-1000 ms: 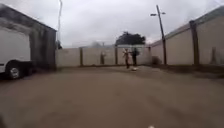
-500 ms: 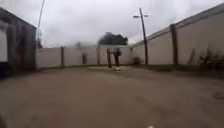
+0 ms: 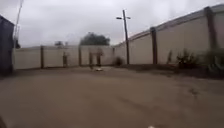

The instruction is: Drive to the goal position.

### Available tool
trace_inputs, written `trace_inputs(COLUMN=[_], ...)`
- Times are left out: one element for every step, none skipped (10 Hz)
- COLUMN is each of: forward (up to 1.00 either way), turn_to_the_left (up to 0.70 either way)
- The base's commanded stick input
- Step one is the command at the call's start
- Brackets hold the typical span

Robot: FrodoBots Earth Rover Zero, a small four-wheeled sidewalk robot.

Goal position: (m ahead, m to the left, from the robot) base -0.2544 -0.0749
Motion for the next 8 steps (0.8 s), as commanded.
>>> trace_inputs(forward=[0.0,0.0,0.0,0.0,0.0,0.0,0.0,0.0], turn_to_the_left=[-0.45,-0.45,-0.45,-0.45,-0.45,-0.45,-0.45,-0.45])
